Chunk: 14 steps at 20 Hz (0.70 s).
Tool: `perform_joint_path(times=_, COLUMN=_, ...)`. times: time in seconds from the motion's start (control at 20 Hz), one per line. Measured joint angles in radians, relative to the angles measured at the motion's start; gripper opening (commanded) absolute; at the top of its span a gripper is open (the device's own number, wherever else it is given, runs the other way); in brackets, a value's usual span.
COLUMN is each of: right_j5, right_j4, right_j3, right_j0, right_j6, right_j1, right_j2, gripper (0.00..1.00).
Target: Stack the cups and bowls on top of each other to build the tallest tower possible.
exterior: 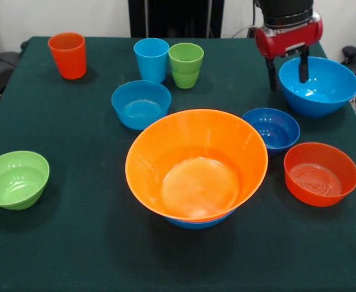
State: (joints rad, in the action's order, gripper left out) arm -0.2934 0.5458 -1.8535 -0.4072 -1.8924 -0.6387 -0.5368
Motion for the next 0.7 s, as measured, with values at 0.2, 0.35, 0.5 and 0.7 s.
perform_joint_path(times=0.2, right_j5=0.005, right_j4=-0.011, right_j3=0.000, right_j0=0.019, right_j6=0.000, right_j1=0.016, right_j2=0.004, gripper=1.00)
perform_joint_path(times=0.35, right_j5=0.005, right_j4=-0.020, right_j3=0.000, right_j0=0.031, right_j6=0.000, right_j1=0.033, right_j2=0.009, gripper=1.00)
perform_joint_path(times=0.5, right_j5=0.005, right_j4=-0.033, right_j3=0.003, right_j0=0.047, right_j6=0.000, right_j1=0.059, right_j2=0.023, gripper=1.00)
perform_joint_path(times=0.7, right_j5=0.005, right_j4=-0.037, right_j3=0.008, right_j0=0.061, right_j6=0.000, right_j1=0.079, right_j2=0.036, gripper=1.00)
